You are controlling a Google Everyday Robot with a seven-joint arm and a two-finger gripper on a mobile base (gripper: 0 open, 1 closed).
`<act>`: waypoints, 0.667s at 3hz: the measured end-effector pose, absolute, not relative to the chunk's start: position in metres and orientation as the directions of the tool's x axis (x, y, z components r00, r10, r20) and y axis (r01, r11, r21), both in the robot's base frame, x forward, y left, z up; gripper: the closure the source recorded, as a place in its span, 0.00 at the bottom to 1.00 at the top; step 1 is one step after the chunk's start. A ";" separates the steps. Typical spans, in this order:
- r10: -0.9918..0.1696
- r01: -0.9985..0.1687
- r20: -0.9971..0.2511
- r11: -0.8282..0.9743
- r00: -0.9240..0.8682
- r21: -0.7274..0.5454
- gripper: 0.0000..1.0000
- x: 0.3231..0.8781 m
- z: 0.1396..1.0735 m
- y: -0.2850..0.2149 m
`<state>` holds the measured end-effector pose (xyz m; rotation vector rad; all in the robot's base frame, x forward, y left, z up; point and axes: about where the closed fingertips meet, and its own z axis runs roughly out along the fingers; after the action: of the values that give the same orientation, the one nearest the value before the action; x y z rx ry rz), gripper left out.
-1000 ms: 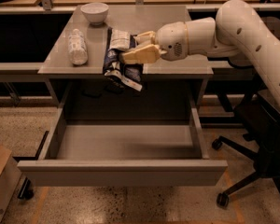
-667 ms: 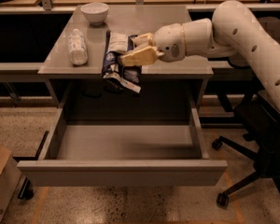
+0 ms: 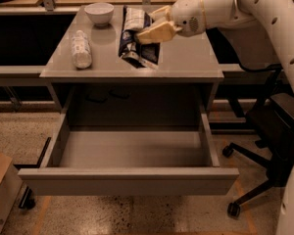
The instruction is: Pick blue chip bag from top drawer and place on counter
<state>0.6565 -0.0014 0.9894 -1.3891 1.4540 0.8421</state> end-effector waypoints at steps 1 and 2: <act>-0.420 -0.954 -0.896 0.181 0.143 -0.237 1.00 0.702 1.012 -0.035; -0.456 -0.904 -0.870 0.265 0.188 -0.335 1.00 0.742 1.027 -0.056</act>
Offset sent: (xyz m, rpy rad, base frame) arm 0.1483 -0.0955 0.0728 -0.1192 -0.3331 -0.3002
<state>0.7424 -0.0561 1.0271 -1.3582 1.4368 0.5135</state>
